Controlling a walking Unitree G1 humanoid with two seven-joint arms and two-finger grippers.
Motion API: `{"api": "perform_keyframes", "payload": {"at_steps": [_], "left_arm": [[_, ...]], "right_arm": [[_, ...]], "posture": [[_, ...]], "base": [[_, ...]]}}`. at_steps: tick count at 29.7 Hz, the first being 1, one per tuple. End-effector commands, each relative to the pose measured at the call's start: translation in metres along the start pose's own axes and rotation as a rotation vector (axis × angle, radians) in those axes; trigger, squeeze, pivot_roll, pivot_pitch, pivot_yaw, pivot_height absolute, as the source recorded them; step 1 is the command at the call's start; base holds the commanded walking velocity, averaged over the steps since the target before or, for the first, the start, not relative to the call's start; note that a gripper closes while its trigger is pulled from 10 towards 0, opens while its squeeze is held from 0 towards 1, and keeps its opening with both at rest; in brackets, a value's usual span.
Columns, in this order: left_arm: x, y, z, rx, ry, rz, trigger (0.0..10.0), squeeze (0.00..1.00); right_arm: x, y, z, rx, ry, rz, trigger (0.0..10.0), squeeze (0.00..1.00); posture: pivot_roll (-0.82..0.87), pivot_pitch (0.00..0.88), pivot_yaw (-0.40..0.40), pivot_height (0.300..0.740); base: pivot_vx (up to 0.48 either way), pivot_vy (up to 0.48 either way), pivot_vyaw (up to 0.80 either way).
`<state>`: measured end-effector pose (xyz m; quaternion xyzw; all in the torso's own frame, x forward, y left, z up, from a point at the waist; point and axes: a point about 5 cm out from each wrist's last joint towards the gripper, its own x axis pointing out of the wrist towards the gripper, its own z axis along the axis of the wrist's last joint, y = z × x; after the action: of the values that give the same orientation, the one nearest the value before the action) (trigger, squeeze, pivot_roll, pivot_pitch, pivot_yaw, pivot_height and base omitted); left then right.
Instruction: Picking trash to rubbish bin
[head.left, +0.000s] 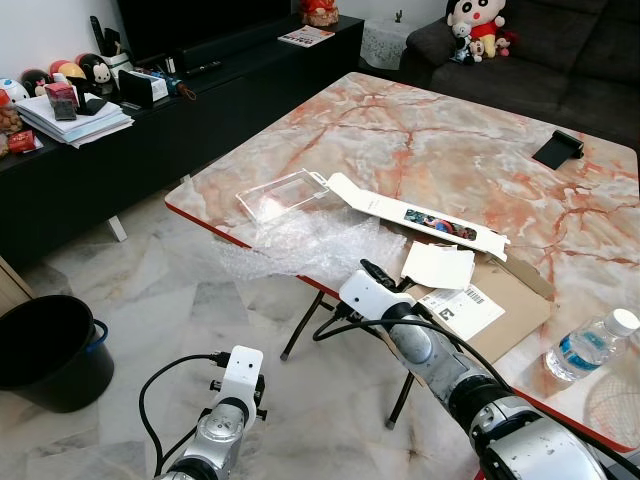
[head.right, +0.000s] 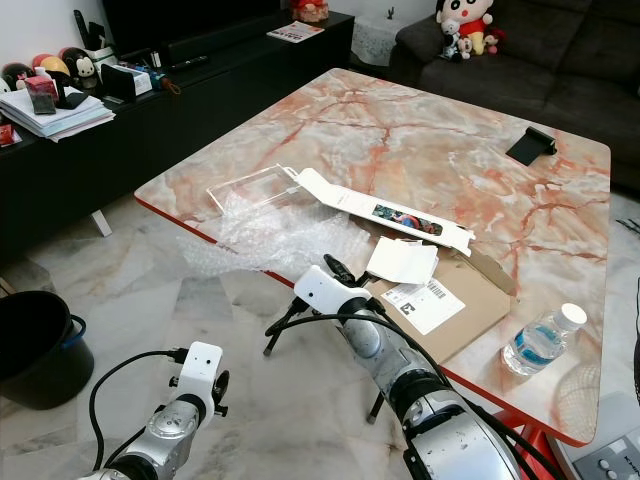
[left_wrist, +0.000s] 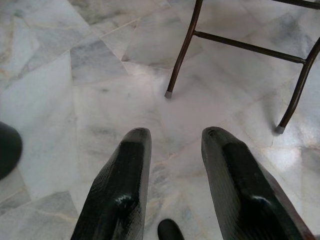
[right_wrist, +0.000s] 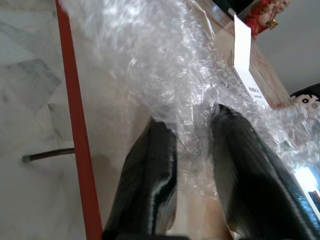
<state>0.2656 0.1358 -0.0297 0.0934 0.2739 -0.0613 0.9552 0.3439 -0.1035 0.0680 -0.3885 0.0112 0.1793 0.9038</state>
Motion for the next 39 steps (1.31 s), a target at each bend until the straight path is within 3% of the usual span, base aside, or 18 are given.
{"api": "perform_keyframes", "payload": {"at_steps": [1,7,9,10,13,15,17,19,26,28,36,39], "left_arm": [[0.001,-0.002,0.002,0.006,0.005,-0.015,10.0,0.0],[0.001,-0.002,0.002,0.008,0.005,-0.016,10.0,0.0],[0.001,-0.002,0.002,0.007,0.003,-0.017,10.0,0.0],[0.001,-0.001,0.003,0.006,0.002,-0.017,10.0,0.0],[0.001,-0.001,0.003,0.003,0.001,-0.015,10.0,0.0],[0.001,0.0,0.003,0.0,-0.002,-0.012,10.0,0.0],[0.001,0.0,0.003,0.0,-0.002,-0.012,10.0,0.0],[0.001,0.002,0.003,-0.001,-0.002,-0.009,10.0,0.0],[0.001,0.002,0.002,-0.003,-0.003,-0.007,10.0,0.0],[0.001,0.002,0.003,-0.004,-0.004,-0.009,10.0,0.0],[0.001,0.003,0.003,-0.006,-0.004,-0.007,10.0,0.0],[0.001,0.003,0.002,-0.008,-0.002,-0.006,10.0,0.0]], "right_arm": [[0.002,-0.003,0.006,0.024,-0.032,-0.006,0.0,0.0],[0.002,-0.001,0.008,0.062,-0.048,0.009,0.0,0.0],[-0.002,0.015,0.019,0.196,-0.141,0.173,10.0,0.0],[-0.004,0.021,0.027,0.279,-0.208,0.237,10.0,0.0],[-0.006,0.022,0.035,0.361,-0.261,0.264,10.0,0.0],[-0.005,0.017,0.048,0.538,-0.34,0.281,10.0,0.0],[-0.004,0.015,0.05,0.558,-0.35,0.279,10.0,0.0],[-0.001,0.001,0.062,0.669,-0.418,0.25,10.0,0.0],[0.001,-0.024,0.07,0.831,-0.503,0.195,10.0,0.0],[0.001,-0.039,0.076,0.932,-0.571,0.172,10.0,0.0],[0.001,-0.072,0.082,1.165,-0.663,0.059,10.0,0.0],[0.0,-0.079,0.081,1.193,-0.677,0.041,10.0,0.0]], "posture": [[-0.07,0.0,-0.06,0.74],[-0.08,0.0,-0.057,0.74],[-0.08,0.001,-0.058,0.74],[-0.07,0.004,-0.059,0.74],[-0.07,0.004,-0.059,0.74],[-0.07,0.009,-0.06,0.74],[-0.07,0.009,-0.06,0.74],[-0.07,0.012,-0.056,0.74],[-0.07,0.011,-0.054,0.74],[-0.07,0.012,-0.052,0.74],[-0.07,0.013,-0.051,0.74],[-0.07,0.012,-0.048,0.74]], "base": [[0.0,0.0,0.0],[0.0,0.0,0.0],[0.0,0.0,0.0],[0.0,0.0,0.0],[0.0,0.0,0.0],[0.0,0.0,0.0],[0.0,0.0,0.0],[0.0,0.0,0.0],[0.0,0.0,0.0],[0.0,0.0,0.0],[0.0,0.0,0.0],[0.0,0.0,0.0]]}}
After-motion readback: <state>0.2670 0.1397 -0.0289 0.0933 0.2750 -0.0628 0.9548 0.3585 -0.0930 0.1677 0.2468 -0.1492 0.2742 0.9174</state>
